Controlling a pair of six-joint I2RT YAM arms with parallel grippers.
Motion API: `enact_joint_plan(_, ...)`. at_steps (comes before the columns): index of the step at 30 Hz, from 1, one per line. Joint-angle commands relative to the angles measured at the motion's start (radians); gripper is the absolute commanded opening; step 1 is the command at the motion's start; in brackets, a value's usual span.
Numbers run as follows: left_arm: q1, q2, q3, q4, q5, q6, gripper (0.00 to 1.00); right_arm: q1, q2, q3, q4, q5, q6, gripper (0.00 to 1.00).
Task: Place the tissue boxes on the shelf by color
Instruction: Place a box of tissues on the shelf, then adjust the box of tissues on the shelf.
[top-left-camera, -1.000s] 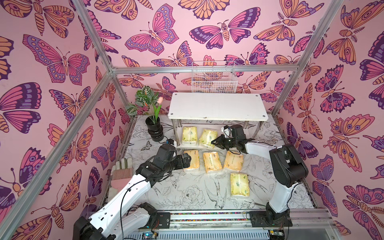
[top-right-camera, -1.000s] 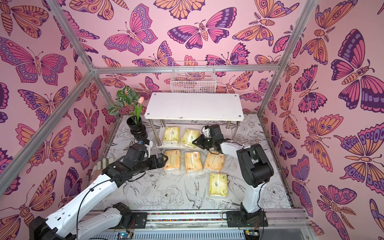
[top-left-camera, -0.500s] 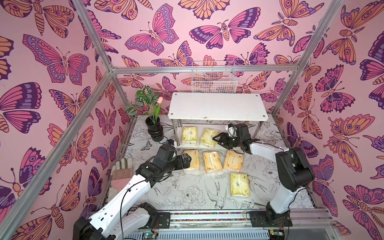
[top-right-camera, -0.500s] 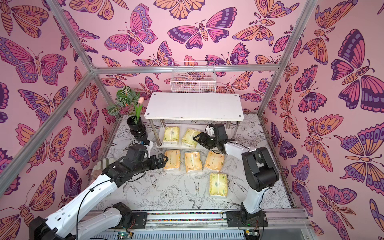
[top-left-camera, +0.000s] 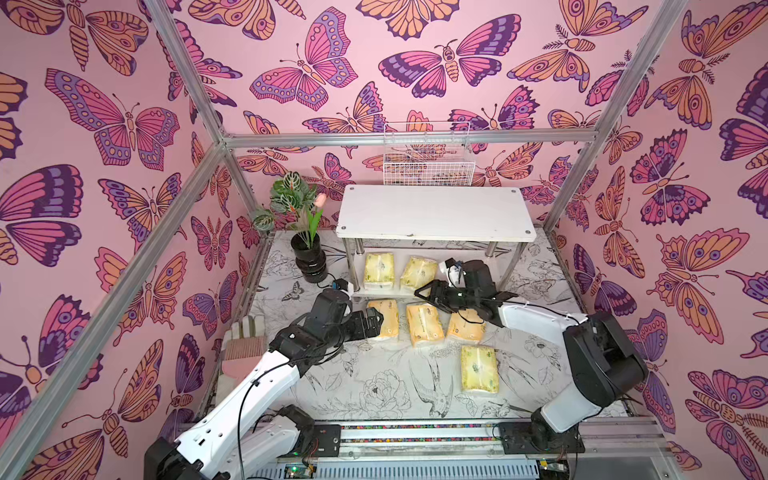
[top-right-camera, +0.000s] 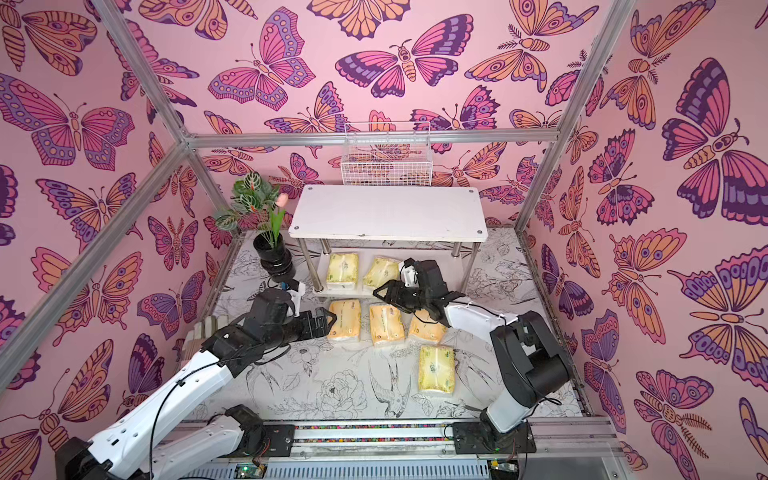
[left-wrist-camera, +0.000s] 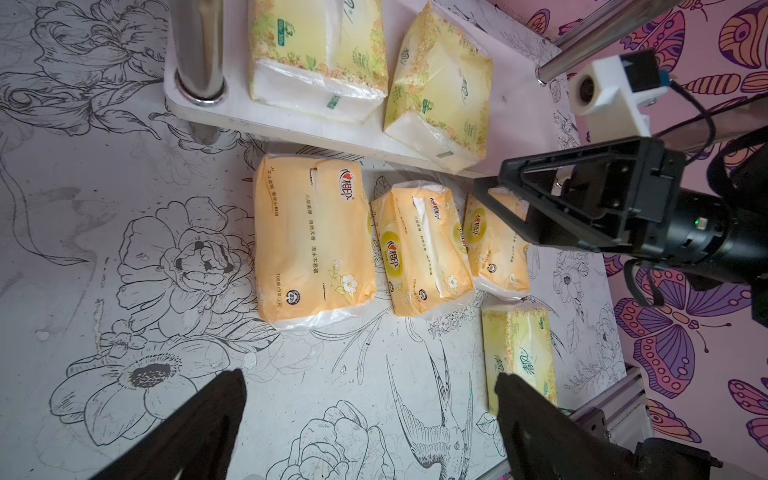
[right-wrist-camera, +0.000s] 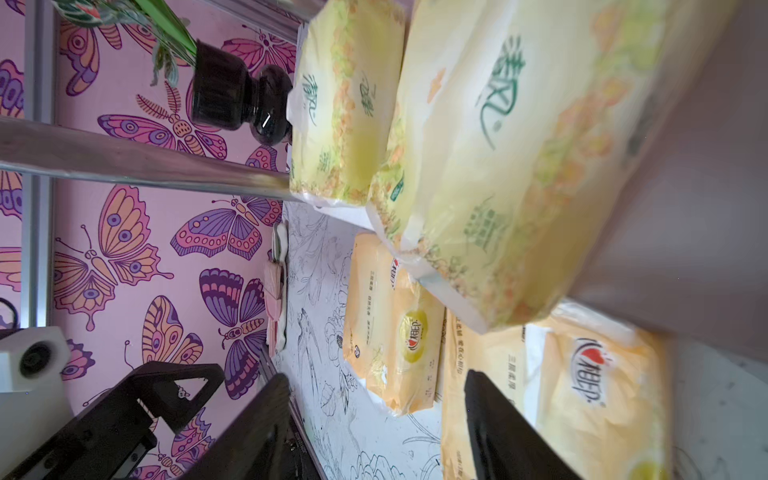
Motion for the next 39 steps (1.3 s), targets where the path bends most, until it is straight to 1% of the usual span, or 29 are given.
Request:
enact_joint_plan(1, 0.006, -0.004, -0.007, -0.016, 0.009, -0.003, 0.99, 0.018, 0.043, 0.049, 0.043, 0.025, 0.031, 0.7)
enact_joint_plan(4, 0.006, -0.007, -0.01, -0.017, 0.01, -0.005, 1.0, 0.018, 0.078, 0.069, 0.055, 0.028, 0.039, 0.7)
enact_joint_plan(13, 0.006, -0.016, -0.019, -0.017, 0.013, -0.008, 0.99, 0.011, 0.116, 0.141, -0.013, 0.051, -0.009, 0.7)
enact_joint_plan(28, 0.006, -0.024, -0.031, -0.016, 0.012, -0.01, 0.99, -0.05, 0.084, 0.113, -0.053, 0.051, -0.04, 0.69)
enact_joint_plan(35, 0.006, -0.022, -0.031, -0.012, 0.012, -0.006, 1.0, -0.051, 0.008, 0.088, -0.088, 0.051, -0.048, 0.69)
enact_joint_plan(38, 0.006, -0.019, -0.027, -0.01, 0.017, 0.0, 0.99, -0.052, -0.074, 0.045, -0.12, 0.048, -0.056, 0.69)
enact_joint_plan(39, 0.006, -0.019, -0.025, -0.011, 0.024, 0.003, 0.99, -0.051, -0.137, 0.02, -0.137, 0.053, -0.063, 0.7)
